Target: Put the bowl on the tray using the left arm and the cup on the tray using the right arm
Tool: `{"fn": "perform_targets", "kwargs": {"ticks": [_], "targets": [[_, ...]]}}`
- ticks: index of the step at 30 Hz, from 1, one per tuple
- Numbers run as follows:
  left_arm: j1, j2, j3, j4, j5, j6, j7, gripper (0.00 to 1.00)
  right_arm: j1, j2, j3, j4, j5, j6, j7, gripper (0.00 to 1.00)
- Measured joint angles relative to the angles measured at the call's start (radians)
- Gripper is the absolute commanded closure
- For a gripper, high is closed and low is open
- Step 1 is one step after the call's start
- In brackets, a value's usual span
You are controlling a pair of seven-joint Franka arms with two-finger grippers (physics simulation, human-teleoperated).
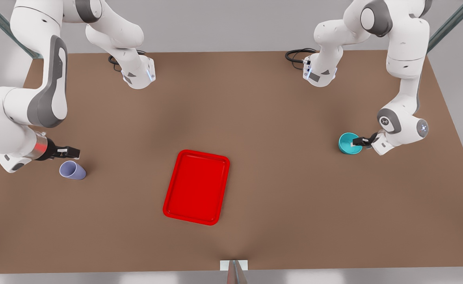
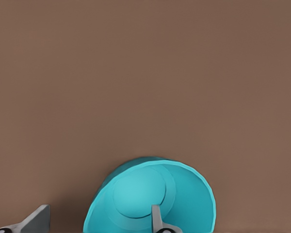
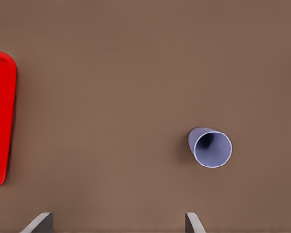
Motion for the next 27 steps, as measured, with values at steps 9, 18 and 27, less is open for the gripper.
{"fn": "perform_targets", "kwargs": {"ticks": [9, 18, 27], "targets": [[0.000, 0.020, 0.000, 0.000, -0.025, 0.005, -0.006, 0.70, 0.002, 0.000, 0.000, 0.000, 0.000, -0.001, 0.000, 0.00], [-0.019, 0.021, -0.021, 0.087, -0.027, 0.005, -0.017, 0.79, 0.000, 0.000, 0.000, 0.000, 0.000, -0.001, 0.000, 0.00], [-0.317, 0.052, -0.027, 0.472, 0.039, -0.191, -0.672, 0.79, -0.002, 0.000, 0.000, 0.002, 0.000, -0.001, -0.002, 0.00]]}}
